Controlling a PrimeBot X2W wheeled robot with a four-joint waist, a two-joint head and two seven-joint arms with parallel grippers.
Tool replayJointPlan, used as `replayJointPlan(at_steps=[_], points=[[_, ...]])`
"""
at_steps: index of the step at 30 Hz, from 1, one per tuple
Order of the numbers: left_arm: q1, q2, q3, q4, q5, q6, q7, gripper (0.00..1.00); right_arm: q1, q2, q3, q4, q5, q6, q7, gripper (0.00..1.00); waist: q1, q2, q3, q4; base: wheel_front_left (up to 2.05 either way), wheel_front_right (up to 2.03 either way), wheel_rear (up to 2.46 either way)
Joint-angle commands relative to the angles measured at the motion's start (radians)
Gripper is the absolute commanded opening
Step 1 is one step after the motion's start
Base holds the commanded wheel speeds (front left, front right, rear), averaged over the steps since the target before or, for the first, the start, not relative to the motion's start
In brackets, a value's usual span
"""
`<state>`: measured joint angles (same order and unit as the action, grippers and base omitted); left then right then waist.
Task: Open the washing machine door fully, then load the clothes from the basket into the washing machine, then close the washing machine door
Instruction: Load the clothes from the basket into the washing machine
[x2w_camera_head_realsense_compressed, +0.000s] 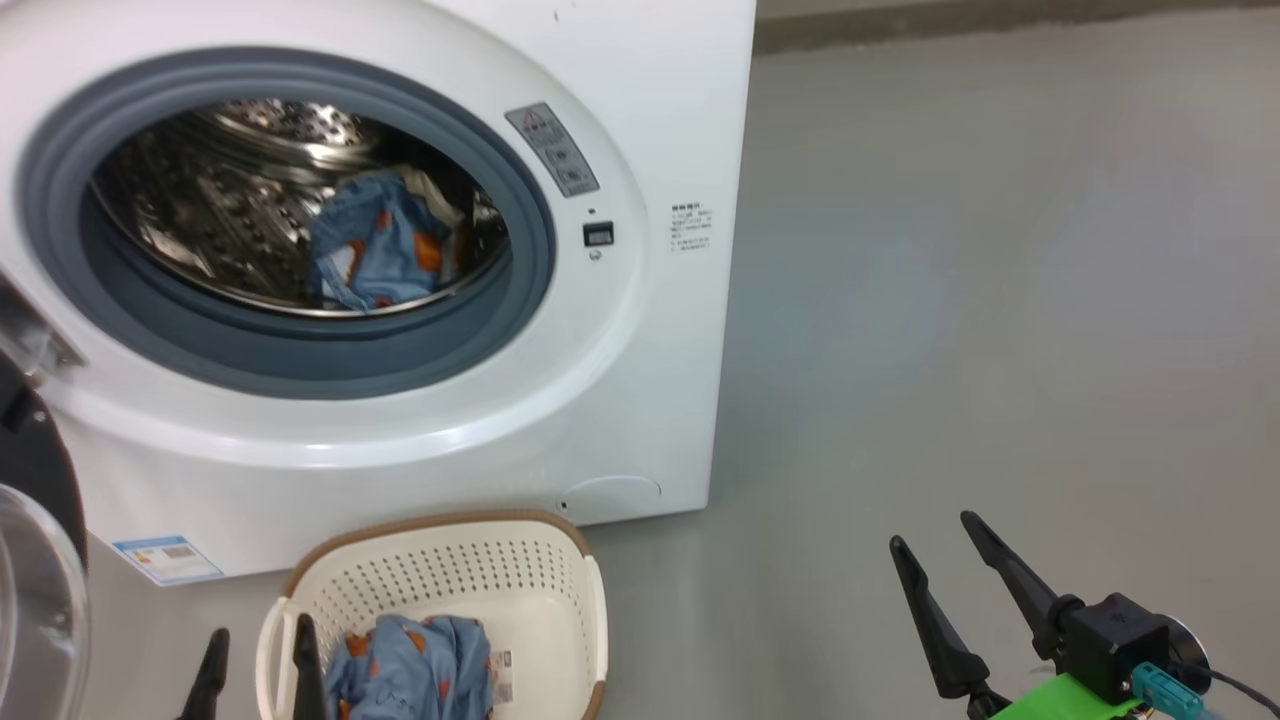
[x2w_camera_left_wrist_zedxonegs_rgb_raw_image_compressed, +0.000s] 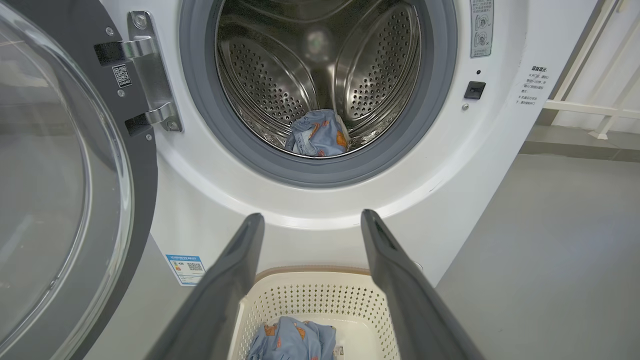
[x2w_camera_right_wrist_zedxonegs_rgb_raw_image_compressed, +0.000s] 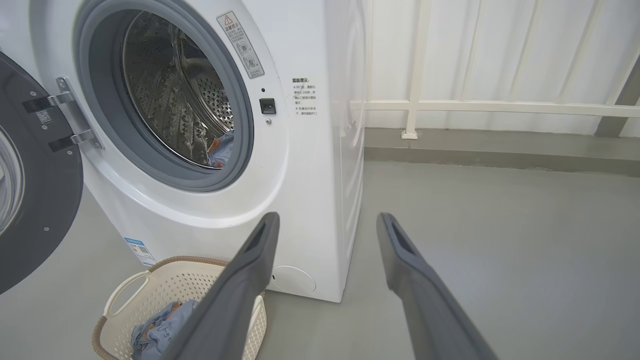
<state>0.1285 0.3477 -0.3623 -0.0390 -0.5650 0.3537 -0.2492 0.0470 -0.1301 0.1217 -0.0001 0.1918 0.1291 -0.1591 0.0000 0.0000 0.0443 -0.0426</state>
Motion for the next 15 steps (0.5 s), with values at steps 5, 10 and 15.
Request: replayJointPlan(at_steps=[5, 10, 15], points=[[-0.013, 0.013, 0.029, -0.003, -0.001, -0.012, -0.011, 1.0, 0.019, 0.003, 0.013, -0.057, -0.011, 0.002, 0.018, 1.0, 0.0, 0.0, -0.048, 0.017, 0.0, 0.0, 0.0], [-0.01, 0.01, 0.029, 0.002, -0.005, -0.012, -0.011, 1.0, 0.032, 0.009, 0.009, -0.072, -0.014, 0.002, 0.027, 1.0, 0.0, 0.0, -0.057, 0.019, 0.0, 0.0, 0.0], [-0.008, 0.009, 0.031, 0.003, -0.007, -0.012, -0.011, 1.0, 0.037, 0.012, 0.007, -0.077, -0.016, 0.002, 0.031, 1.0, 0.0, 0.0, -0.064, 0.018, 0.0, 0.0, 0.0]])
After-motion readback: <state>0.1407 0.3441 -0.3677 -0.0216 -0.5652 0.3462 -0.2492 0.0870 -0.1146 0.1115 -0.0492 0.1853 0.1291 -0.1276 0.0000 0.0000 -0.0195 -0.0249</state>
